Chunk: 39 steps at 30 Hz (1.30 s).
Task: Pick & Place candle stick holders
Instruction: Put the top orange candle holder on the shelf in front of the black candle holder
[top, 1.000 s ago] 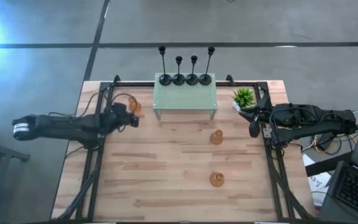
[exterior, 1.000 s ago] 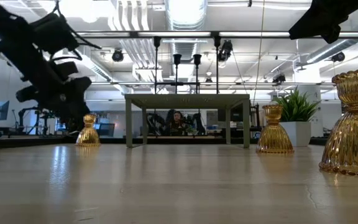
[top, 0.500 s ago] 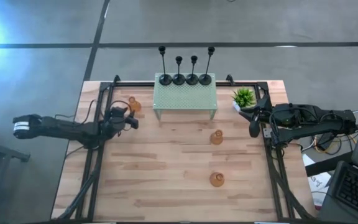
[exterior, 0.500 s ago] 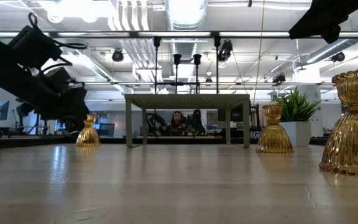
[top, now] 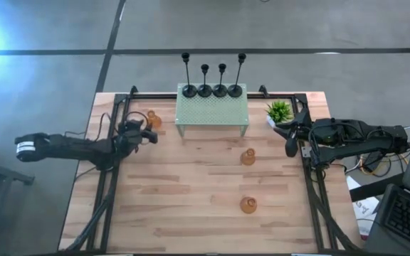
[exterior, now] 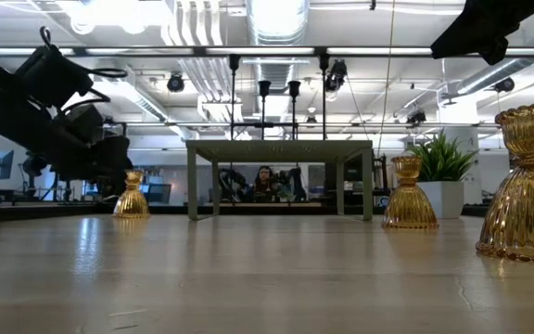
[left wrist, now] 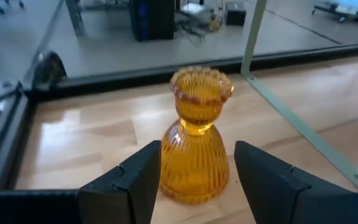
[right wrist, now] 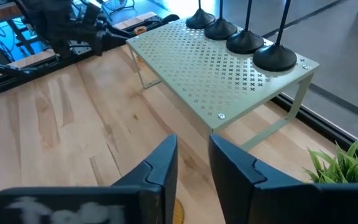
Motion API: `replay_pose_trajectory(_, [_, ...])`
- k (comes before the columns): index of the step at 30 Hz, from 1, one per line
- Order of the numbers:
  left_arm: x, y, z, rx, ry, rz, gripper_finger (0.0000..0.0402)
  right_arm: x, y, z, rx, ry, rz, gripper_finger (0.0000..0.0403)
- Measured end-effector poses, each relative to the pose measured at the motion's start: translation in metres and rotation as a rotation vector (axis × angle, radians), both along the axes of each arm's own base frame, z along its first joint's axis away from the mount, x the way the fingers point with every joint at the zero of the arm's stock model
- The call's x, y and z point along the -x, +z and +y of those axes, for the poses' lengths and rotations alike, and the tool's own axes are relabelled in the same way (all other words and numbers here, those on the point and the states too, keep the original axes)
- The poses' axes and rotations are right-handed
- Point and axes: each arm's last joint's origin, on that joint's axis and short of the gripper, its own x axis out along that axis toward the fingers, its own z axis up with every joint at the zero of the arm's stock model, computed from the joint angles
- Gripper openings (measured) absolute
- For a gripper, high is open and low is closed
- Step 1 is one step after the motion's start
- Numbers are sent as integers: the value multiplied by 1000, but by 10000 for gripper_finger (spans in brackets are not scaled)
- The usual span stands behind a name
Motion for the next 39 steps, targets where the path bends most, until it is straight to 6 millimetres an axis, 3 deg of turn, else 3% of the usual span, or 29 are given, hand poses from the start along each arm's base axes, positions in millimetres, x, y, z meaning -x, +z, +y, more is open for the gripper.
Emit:
replay_pose_trajectory(5, [0,-3,7,49,-13,-17,235,0,0,0,0,0,0,91])
replay_pose_trajectory(13, [-9,1,15,-16,-30,57,287,0,0,0,0,0,0,77])
replay_pose_trajectory(25, [-28,-2,36,-26,13,165,293,0,0,0,0,0,0,76])
replay_pose_trajectory(33, [-38,-10,51,7,78,139,271,0,0,0,0,0,0,88])
replay_pose_trajectory(39, [-49,-14,59,19,95,137,200,0,0,0,0,0,0,90])
